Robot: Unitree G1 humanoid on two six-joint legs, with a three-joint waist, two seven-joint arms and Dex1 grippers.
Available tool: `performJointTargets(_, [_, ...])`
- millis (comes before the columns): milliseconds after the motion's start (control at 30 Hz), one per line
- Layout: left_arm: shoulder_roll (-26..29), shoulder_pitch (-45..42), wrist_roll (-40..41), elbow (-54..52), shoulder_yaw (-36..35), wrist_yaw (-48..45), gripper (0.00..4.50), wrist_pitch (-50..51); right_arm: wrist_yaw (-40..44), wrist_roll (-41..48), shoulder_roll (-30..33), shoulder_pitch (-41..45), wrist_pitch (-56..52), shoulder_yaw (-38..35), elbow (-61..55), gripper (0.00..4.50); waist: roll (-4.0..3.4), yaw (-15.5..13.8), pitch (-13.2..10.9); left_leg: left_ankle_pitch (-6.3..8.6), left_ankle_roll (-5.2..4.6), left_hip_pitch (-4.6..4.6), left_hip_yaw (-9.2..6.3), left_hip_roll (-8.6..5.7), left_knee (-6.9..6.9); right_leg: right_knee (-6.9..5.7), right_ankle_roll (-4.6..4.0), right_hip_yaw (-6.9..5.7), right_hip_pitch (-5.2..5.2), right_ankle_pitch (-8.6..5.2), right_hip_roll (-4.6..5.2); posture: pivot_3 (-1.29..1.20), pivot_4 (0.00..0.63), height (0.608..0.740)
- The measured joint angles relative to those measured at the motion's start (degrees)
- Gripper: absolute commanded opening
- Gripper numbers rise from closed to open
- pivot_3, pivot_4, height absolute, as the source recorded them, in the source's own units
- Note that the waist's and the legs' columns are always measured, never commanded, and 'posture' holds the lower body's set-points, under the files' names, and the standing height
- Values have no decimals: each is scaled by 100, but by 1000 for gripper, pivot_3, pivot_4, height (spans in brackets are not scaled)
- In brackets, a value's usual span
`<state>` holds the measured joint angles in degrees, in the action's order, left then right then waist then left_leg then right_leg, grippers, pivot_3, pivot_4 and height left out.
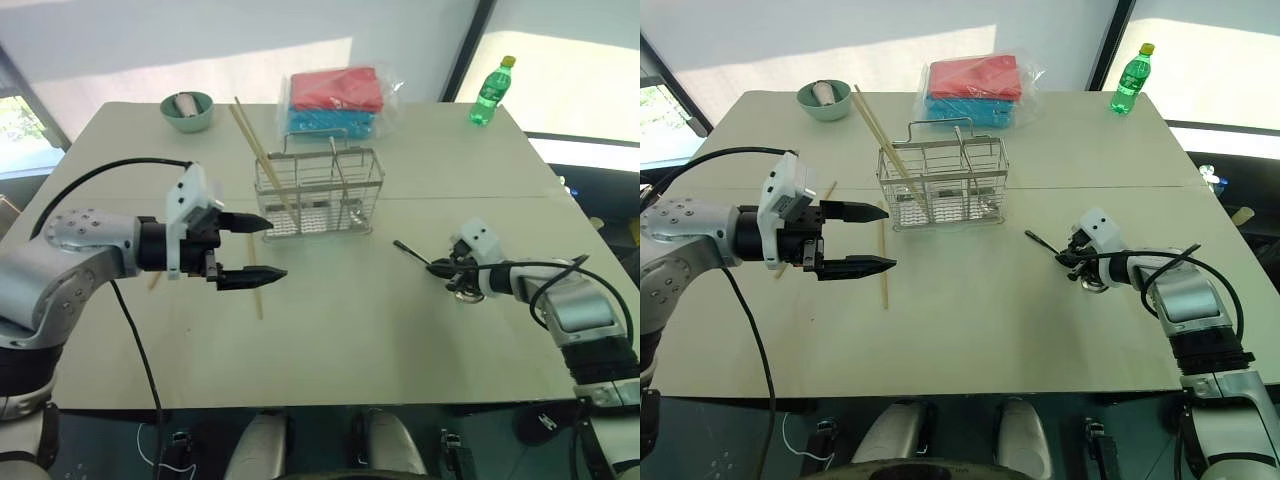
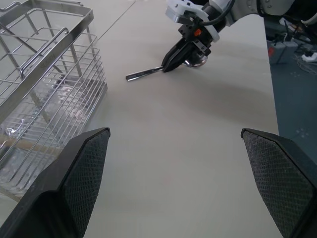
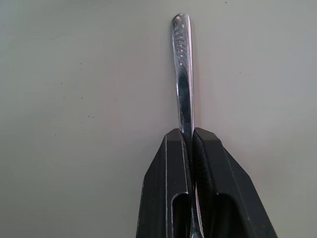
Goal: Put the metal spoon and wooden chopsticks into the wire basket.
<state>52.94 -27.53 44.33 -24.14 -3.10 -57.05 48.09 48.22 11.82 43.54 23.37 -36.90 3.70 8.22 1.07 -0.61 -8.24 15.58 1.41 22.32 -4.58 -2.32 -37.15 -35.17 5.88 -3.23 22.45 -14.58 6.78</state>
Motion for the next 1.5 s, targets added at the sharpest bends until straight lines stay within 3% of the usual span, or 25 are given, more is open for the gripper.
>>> performJointTargets(233, [-2, -27, -4, 38, -6, 91, 4500, -1, -633, 25, -372, 94, 116, -456, -1, 34, -13, 8, -9, 0, 0, 3, 4, 0, -1, -3, 1, 2, 8, 1, 0, 0, 150, 667])
performJointTargets(367, [-12, -39, -7, 89, -77, 225, 4500, -11, -1406, 263, -676, 823, 448, -1406, -57, 34, -24, 12, -18, -1, 2, 7, 5, 0, 3, -6, 18, 2, 15, 10, -2, 0, 150, 667])
performJointTargets(500, [-117, -125, -14, 224, -165, 364, 4500, -20, -1921, 554, -1092, 1676, 533, -1853, -477, 34, -21, 29, -16, -1, 2, 6, -1, 1, 8, -8, 20, 1, 15, 11, -7, 0, 150, 667])
performJointTargets(833, [-319, -450, -214, 529, -235, 605, 4500, -145, -2723, 730, -3339, 2877, 916, -984, -173, 34, -17, 144, -14, -4, 4, 6, -6, -4, 6, -70, 22, 3, 34, 13, -7, 0, 150, 667])
performJointTargets(1133, [-307, -247, -76, 184, -590, 933, 4500, 46, -2992, 430, -4060, 3165, 2597, -881, 1550, 34, -7, 182, -12, -10, 15, 8, -7, -8, 8, -96, 21, 13, 66, 12, -8, 0, 150, 667])
performJointTargets(1433, [-239, -135, 96, 37, -919, 1188, 4500, 256, -2975, 180, -4327, 3339, 3891, -866, 2838, 34, -9, 185, -13, -12, 19, 7, -8, -5, 7, -98, 20, 14, 77, 12, -15, 0, 150, 667])
performJointTargets(1500, [-238, -135, 129, 36, -934, 1231, 4500, 272, -2971, 134, -4354, 3339, 4104, -861, 3010, 789, -9, 184, -13, -12, 19, 7, -8, -6, 7, -98, 20, 14, 77, 12, -14, 0, 150, 667])
